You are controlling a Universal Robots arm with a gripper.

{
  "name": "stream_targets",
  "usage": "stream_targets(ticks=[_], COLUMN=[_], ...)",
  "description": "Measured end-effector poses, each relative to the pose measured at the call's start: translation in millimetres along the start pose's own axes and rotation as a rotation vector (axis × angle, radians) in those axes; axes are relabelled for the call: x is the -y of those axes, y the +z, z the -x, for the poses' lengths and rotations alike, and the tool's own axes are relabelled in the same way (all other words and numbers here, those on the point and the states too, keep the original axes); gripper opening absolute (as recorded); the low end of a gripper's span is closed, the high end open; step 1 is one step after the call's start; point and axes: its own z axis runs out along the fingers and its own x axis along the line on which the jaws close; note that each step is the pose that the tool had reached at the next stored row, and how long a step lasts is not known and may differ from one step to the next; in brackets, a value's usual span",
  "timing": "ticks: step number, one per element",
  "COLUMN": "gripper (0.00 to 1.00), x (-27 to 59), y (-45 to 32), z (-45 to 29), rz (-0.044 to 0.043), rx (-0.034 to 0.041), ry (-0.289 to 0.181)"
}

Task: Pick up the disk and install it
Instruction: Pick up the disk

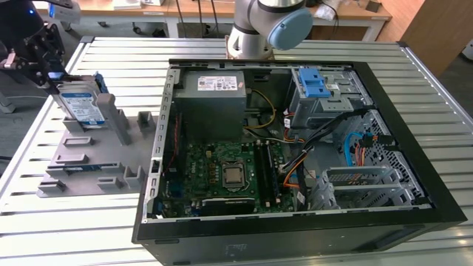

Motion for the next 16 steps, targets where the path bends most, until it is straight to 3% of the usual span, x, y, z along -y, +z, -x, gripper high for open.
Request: stream_targets(ticks=[16], gripper=[0.52], x=[-0.1], y=[10.2], z=[0.6], rz=[0.0024], rx=[-0.0003], ry=[0.000])
